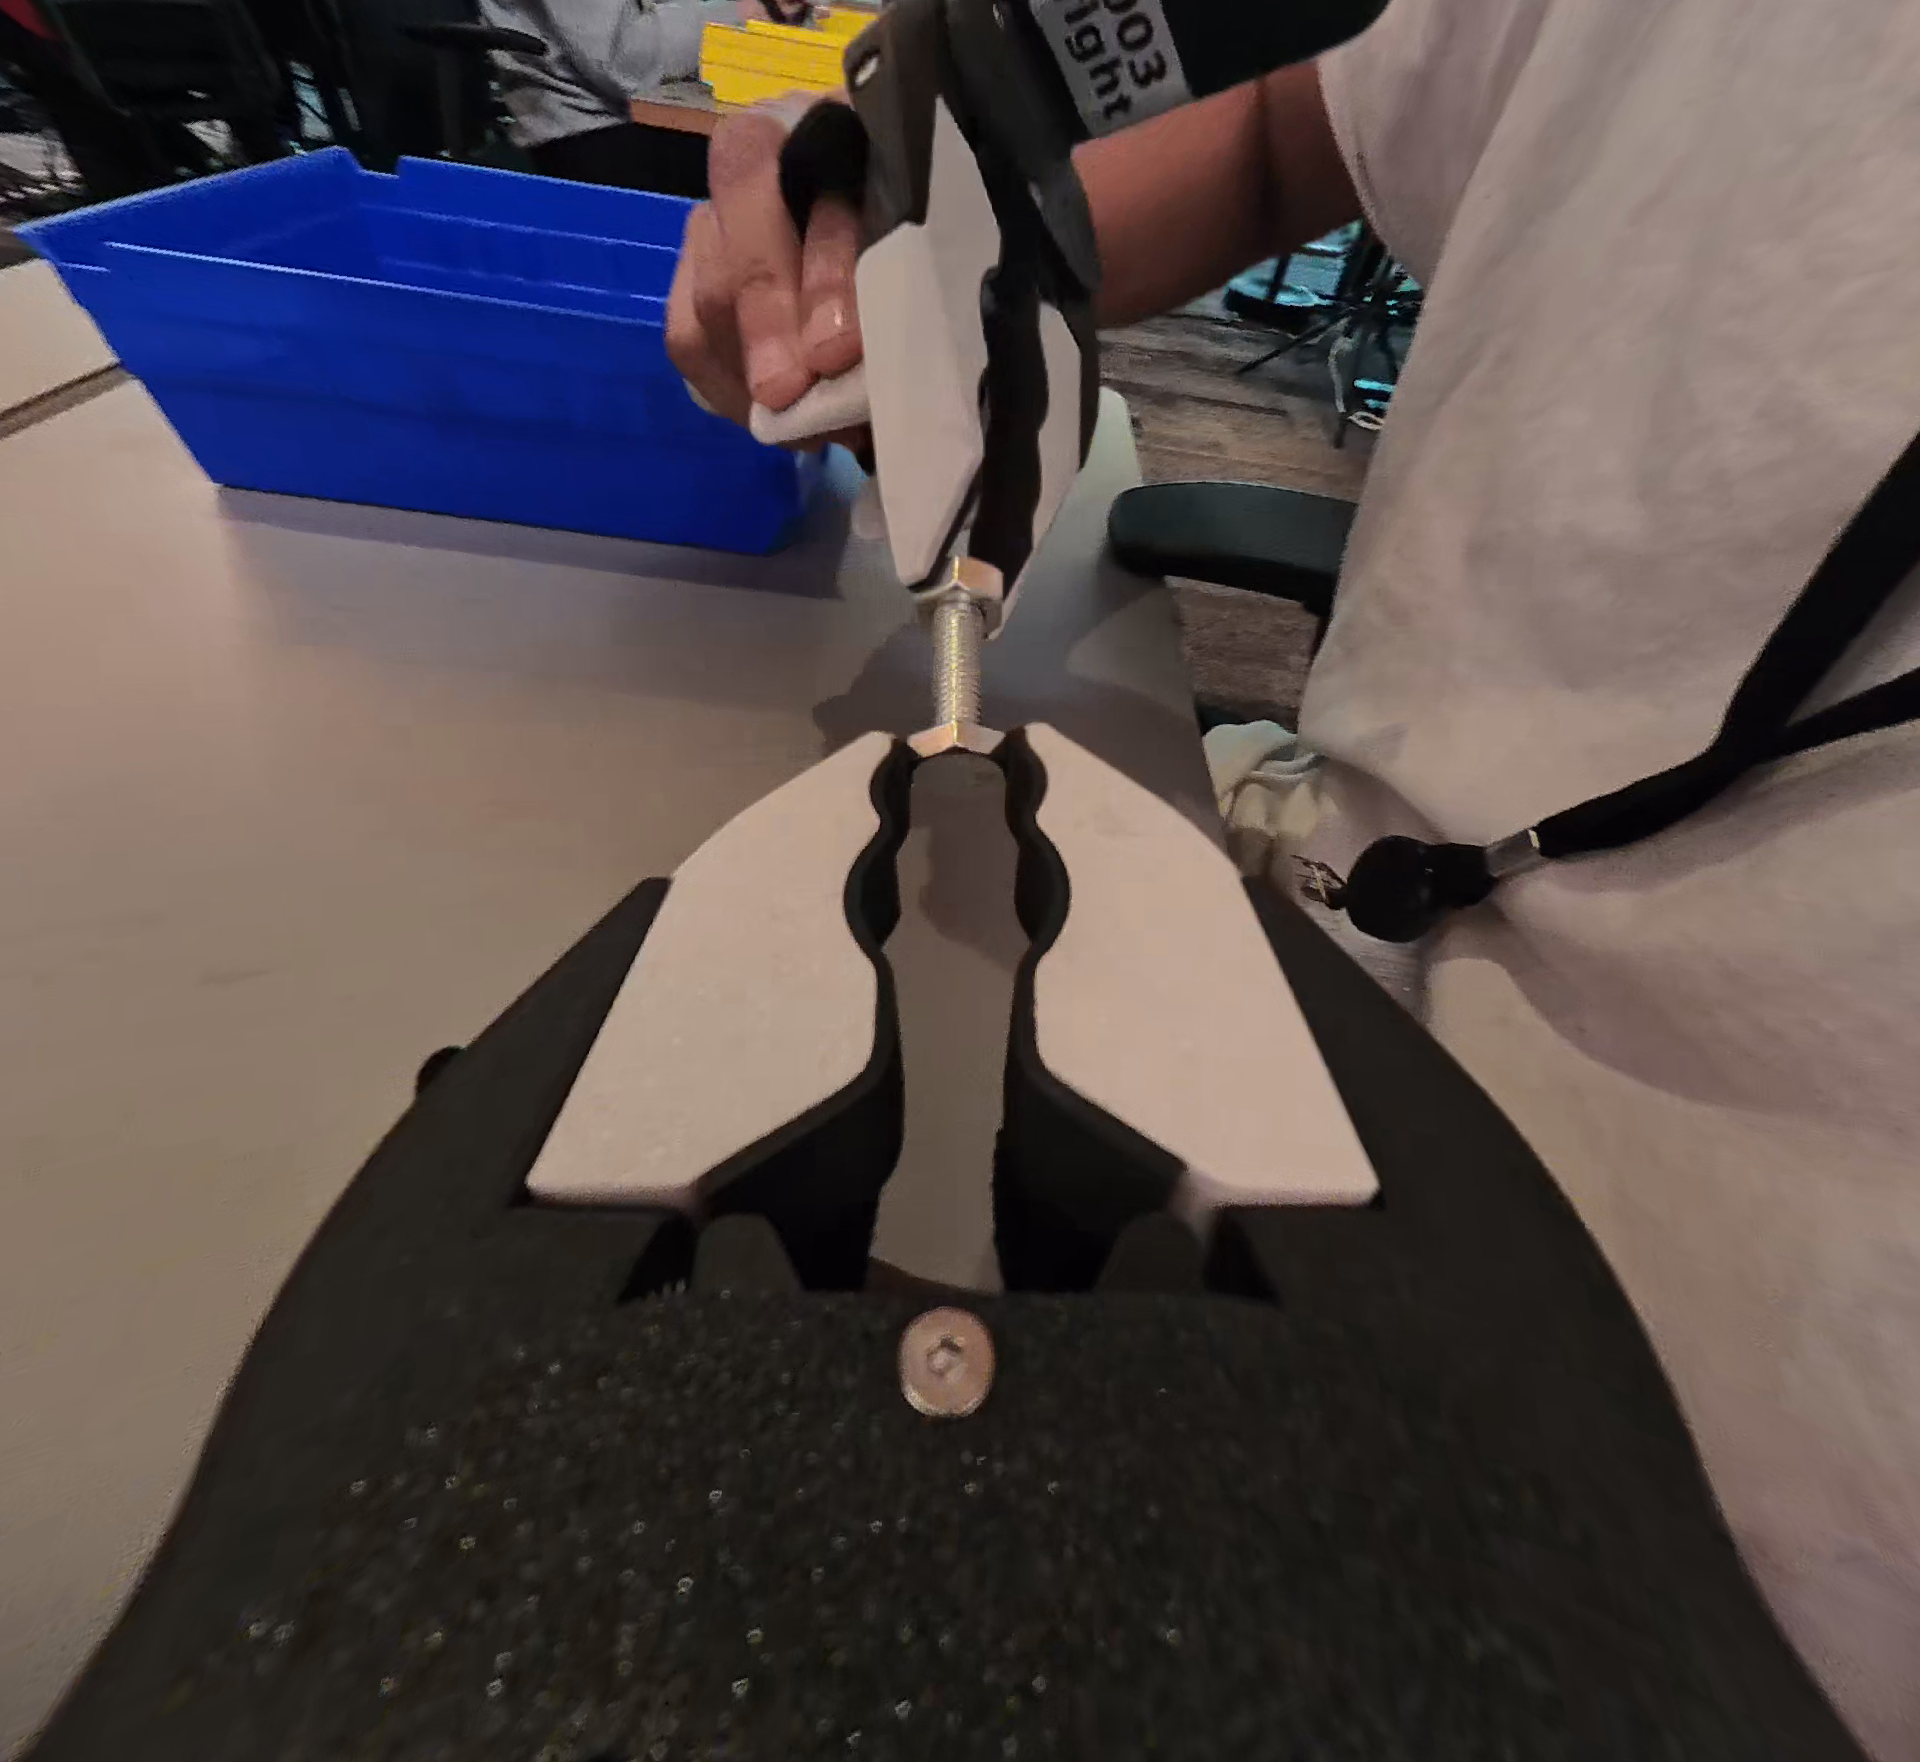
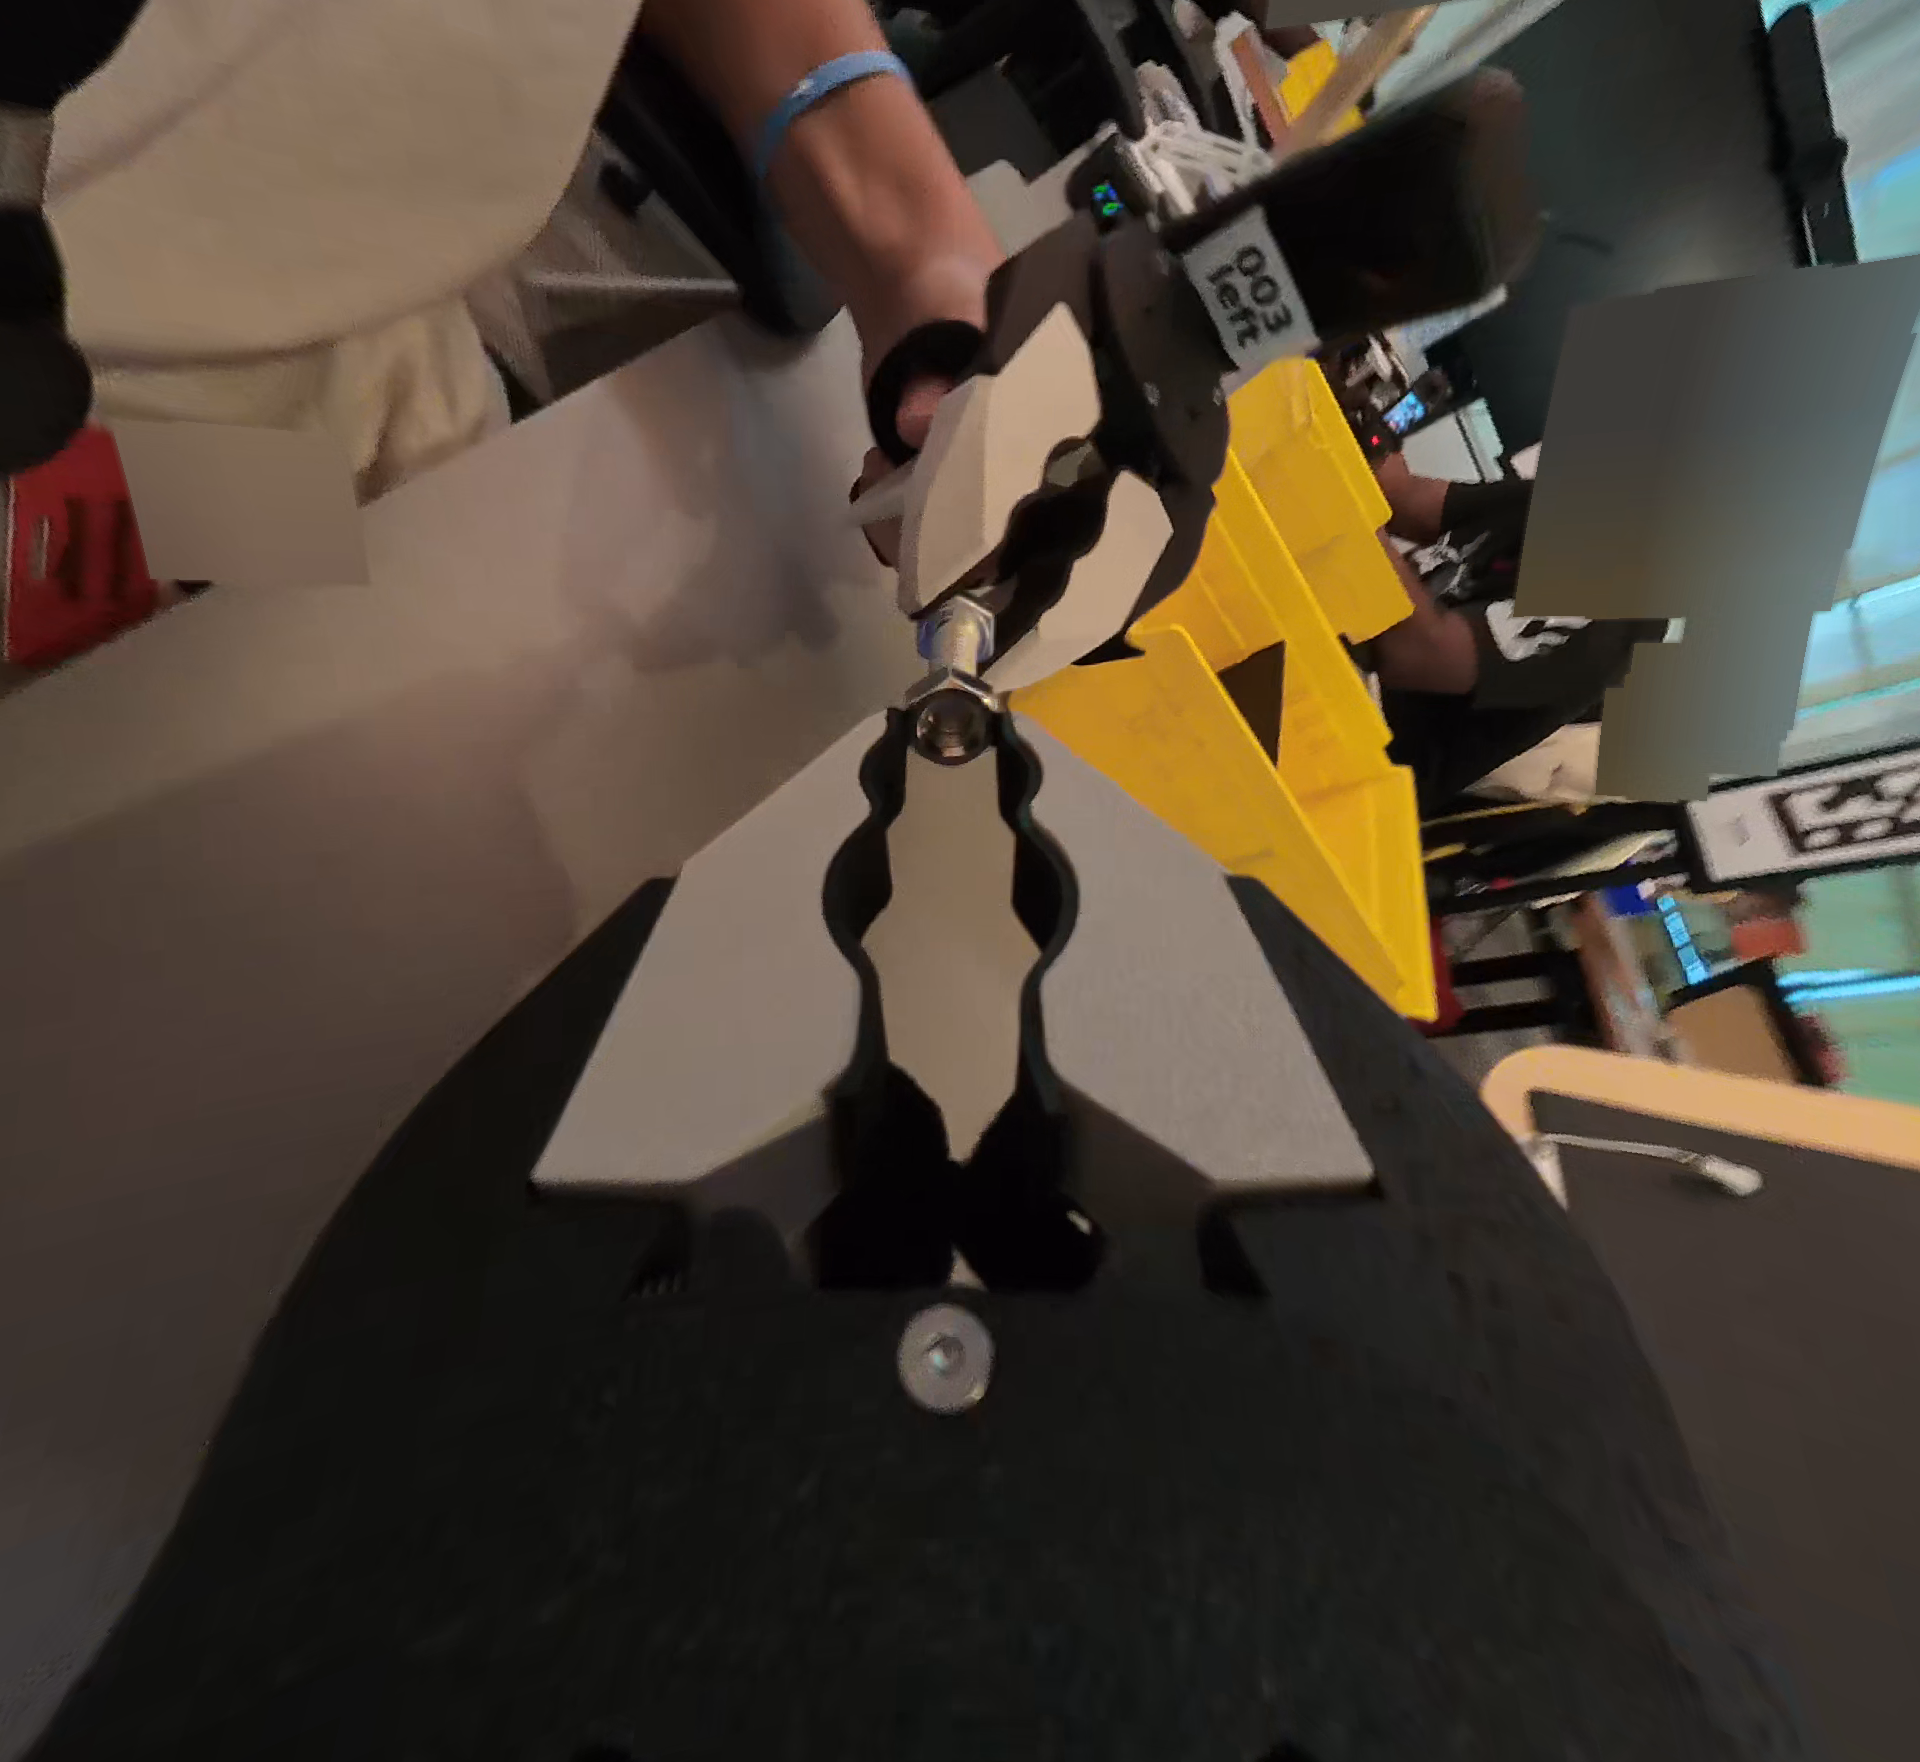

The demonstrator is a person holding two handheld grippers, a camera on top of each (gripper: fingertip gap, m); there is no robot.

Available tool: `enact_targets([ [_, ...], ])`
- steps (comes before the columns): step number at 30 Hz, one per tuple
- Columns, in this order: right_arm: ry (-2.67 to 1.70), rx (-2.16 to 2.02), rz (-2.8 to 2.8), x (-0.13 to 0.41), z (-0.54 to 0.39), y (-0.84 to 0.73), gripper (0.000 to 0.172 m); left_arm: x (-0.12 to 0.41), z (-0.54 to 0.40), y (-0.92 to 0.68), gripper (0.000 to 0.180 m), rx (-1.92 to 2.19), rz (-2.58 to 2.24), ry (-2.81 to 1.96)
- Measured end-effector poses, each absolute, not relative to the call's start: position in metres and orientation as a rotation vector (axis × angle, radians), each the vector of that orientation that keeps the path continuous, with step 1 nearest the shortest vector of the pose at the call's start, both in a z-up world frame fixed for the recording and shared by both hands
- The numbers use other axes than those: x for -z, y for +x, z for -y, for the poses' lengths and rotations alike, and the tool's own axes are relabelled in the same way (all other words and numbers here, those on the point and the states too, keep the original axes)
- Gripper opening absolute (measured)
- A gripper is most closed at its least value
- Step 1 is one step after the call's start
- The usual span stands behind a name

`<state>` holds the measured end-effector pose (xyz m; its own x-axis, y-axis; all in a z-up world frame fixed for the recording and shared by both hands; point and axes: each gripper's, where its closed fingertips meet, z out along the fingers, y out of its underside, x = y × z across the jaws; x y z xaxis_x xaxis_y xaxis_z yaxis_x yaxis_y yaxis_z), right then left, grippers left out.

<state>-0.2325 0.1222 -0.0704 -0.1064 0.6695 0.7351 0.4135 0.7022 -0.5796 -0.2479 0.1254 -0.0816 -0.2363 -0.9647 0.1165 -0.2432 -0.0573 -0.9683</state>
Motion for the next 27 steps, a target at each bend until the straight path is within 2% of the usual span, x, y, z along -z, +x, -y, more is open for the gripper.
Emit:
enact_targets([
  [10,-0.335,0.225,1.919,0.075,-0.102,-0.238,0.017,0.078,-0.109,-0.254,0.017,1.621,-1.553,-1.335],
  [19,-0.514,0.033,1.630,0.031,-0.108,-0.248,0.017,0.040,-0.113,-0.263,0.017,1.941,-1.327,-1.210],
  [27,-0.380,0.246,1.684,0.035,-0.110,-0.245,0.016,0.044,-0.115,-0.262,0.017,1.958,-1.316,-1.244],
])
